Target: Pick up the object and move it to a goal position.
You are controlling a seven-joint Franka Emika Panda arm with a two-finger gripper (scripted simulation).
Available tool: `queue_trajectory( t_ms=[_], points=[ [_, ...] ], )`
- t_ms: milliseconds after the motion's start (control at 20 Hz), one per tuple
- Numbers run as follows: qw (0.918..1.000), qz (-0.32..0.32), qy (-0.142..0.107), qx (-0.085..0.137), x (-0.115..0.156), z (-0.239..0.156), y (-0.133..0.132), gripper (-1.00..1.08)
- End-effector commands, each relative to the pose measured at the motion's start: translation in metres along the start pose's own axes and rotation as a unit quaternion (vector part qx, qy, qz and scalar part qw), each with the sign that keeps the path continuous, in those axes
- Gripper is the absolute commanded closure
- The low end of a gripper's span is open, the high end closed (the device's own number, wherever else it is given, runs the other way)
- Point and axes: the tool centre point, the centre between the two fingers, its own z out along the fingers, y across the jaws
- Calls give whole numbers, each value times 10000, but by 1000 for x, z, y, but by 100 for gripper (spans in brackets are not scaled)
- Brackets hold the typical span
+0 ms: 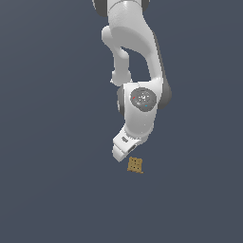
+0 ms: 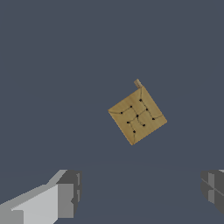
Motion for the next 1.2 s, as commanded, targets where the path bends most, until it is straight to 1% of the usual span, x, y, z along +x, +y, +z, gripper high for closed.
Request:
queue_trajectory(
  t_ms=[0,150,300,650,900,1150],
  points=[
    [9993,-382,9,-6,6,6,2,-92],
    [9966,-825,23,-11,14,14,4,-92],
    [9920,-1263,38,-17,21,21,6,-92],
    [9758,-2185,80,-30,35,38,10,-92],
    [9648,-2627,104,-38,41,46,13,-92],
    [9573,-2887,119,-44,45,51,14,-92]
  ],
)
